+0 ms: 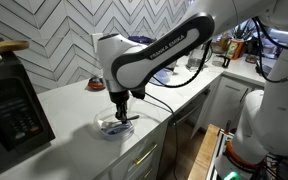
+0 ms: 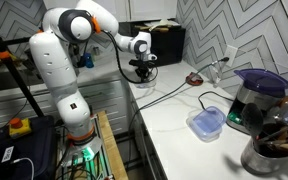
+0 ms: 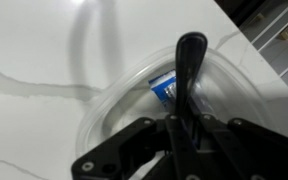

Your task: Move the silver fork to the clear container on the right.

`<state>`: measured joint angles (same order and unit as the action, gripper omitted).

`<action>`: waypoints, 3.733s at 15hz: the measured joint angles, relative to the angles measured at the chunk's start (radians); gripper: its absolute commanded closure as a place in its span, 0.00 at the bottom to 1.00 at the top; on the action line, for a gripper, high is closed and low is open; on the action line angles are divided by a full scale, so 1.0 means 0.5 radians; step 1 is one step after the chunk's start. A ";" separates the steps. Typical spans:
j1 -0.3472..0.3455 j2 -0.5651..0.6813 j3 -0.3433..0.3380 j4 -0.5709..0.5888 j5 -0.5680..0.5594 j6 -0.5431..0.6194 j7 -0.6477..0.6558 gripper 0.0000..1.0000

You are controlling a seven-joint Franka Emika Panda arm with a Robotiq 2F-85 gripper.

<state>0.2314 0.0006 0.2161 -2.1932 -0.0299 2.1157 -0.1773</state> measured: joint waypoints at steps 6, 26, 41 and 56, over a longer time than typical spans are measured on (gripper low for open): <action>-0.019 -0.240 -0.008 0.053 -0.110 -0.142 0.053 0.97; -0.674 -0.844 -0.319 -0.110 -0.743 0.066 0.839 0.89; -1.147 -0.653 -0.367 -0.283 -1.823 0.322 2.044 0.97; -0.988 -0.322 -0.597 -0.243 -1.941 0.640 2.663 0.97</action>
<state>-0.2624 -0.1604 -0.0823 -2.3146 -1.0004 2.4357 1.1544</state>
